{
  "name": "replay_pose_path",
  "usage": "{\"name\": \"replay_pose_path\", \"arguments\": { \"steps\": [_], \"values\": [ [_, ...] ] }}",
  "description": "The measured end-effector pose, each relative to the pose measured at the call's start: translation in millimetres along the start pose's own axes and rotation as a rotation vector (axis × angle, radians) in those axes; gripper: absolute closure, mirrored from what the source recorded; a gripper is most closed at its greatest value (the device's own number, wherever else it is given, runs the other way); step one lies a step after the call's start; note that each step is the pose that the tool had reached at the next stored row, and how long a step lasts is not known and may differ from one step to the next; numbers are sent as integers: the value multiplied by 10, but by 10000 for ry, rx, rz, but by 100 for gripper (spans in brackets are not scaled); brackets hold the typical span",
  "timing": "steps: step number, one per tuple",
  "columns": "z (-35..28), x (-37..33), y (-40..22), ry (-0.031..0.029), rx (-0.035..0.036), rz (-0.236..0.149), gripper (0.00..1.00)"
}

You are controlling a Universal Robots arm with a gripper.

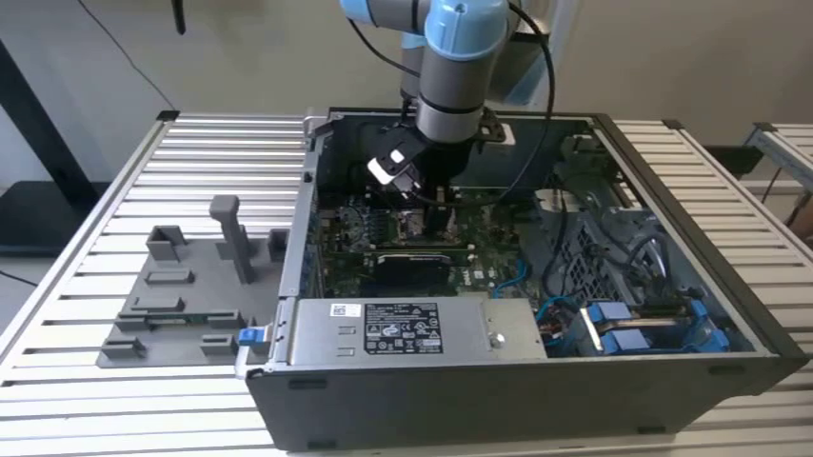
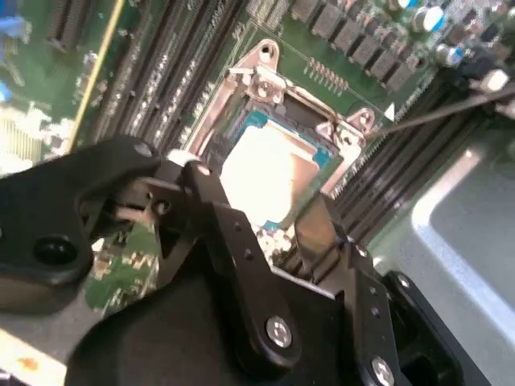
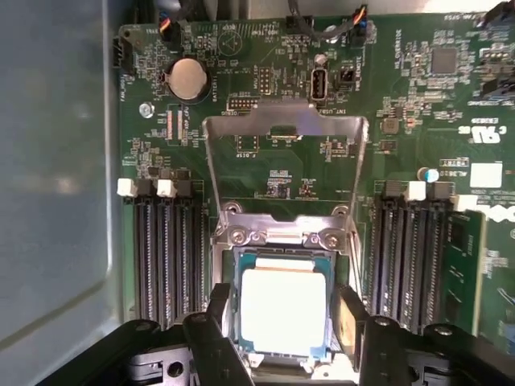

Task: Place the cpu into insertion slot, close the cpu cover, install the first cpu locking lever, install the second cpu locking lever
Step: 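Place the cpu into insertion slot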

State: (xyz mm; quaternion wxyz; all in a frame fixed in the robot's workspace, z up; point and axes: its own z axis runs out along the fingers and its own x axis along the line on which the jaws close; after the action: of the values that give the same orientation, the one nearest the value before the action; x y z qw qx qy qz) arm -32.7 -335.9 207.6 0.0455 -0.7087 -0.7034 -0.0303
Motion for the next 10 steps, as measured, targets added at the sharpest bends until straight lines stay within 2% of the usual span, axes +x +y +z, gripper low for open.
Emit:
{"name": "replay_pose_path", "arguments": {
  "steps": [10],
  "values": [
    [-429, 46, -9, -4, 1, -1, 38]
  ]
}}
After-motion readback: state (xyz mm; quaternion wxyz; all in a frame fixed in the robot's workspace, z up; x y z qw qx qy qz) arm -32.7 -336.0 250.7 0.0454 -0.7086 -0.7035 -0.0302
